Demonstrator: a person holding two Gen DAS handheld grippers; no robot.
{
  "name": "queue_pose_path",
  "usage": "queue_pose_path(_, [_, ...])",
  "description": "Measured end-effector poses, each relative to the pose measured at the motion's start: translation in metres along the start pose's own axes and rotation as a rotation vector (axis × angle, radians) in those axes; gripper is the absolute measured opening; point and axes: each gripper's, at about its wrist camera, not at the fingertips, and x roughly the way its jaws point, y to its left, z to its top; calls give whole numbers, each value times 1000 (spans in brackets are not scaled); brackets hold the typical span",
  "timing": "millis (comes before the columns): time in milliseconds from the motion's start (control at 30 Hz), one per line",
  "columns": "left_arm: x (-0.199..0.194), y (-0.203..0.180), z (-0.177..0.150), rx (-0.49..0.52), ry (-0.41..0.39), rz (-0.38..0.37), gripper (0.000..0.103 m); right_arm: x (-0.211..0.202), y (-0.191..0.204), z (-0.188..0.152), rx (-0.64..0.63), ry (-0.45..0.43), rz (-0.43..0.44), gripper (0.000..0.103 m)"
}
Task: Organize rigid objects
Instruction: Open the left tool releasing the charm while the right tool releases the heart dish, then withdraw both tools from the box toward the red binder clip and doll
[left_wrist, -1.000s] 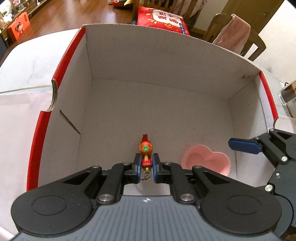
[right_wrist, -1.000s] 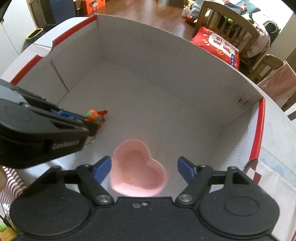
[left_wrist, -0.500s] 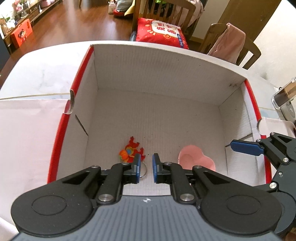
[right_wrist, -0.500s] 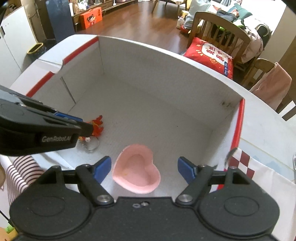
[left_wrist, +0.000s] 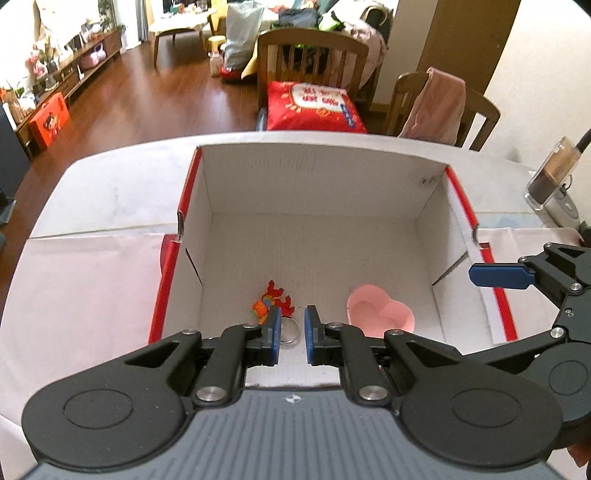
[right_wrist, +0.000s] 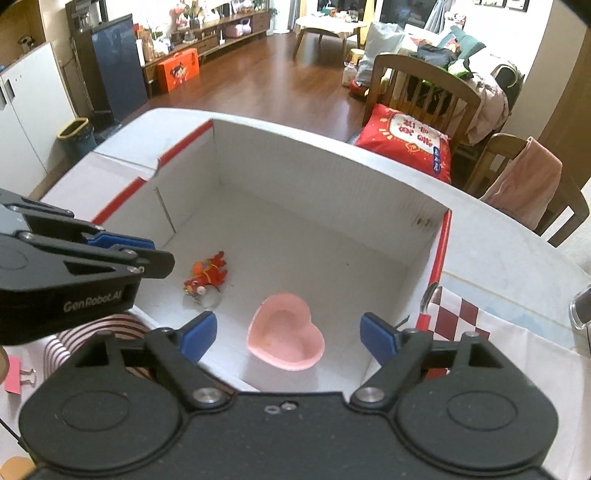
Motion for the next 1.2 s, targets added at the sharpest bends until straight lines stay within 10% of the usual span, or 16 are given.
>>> queue_pose_path(933, [-90,13,-62,38,-147,-21,13,-93,14,-62,89,-191,60,100])
queue_pose_path(1200, [-106,21,-88,12,-184,-28,58,-113,9,-96,110,-210,40,101])
